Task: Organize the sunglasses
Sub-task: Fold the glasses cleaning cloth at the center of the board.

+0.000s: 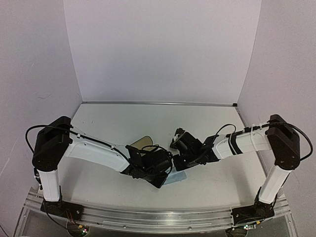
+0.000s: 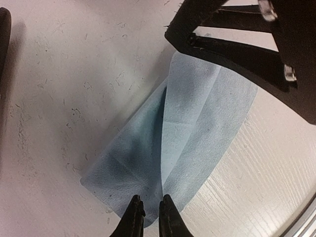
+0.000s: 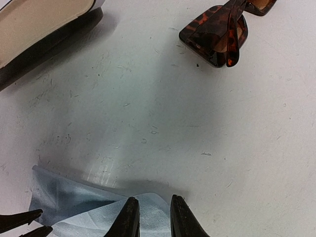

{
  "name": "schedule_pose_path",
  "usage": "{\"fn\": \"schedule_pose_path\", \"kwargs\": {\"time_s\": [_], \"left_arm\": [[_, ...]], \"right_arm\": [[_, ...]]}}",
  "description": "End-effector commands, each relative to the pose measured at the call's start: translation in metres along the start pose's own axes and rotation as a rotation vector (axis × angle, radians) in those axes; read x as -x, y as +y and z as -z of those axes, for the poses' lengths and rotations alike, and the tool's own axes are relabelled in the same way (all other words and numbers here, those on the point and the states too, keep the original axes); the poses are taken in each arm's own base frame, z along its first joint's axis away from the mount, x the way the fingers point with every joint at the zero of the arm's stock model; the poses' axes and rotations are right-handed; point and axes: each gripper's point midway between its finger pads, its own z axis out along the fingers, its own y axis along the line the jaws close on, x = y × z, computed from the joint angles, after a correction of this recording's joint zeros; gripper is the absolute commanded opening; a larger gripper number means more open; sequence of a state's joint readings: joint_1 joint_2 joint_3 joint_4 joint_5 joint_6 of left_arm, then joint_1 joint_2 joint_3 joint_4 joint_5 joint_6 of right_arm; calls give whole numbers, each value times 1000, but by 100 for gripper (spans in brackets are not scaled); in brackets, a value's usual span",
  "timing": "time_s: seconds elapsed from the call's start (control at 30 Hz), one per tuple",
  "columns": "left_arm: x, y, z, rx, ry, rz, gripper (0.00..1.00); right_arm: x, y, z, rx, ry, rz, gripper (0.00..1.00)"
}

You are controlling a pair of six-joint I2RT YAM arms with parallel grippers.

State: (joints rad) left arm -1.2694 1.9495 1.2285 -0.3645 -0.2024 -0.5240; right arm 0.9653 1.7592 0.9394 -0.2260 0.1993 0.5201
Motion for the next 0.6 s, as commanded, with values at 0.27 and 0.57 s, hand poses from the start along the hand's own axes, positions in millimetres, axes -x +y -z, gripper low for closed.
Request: {"fn": "schedule_pose_path", "kwargs": {"time_s": [0.27, 0.57], "left_arm": [[11, -15, 12, -59, -45, -13, 12], [9, -23, 12, -83, -39, -39, 12]], "right_arm": [[22, 9, 13, 22, -61, -10, 23], [22, 9, 13, 23, -62, -12, 23]]}}
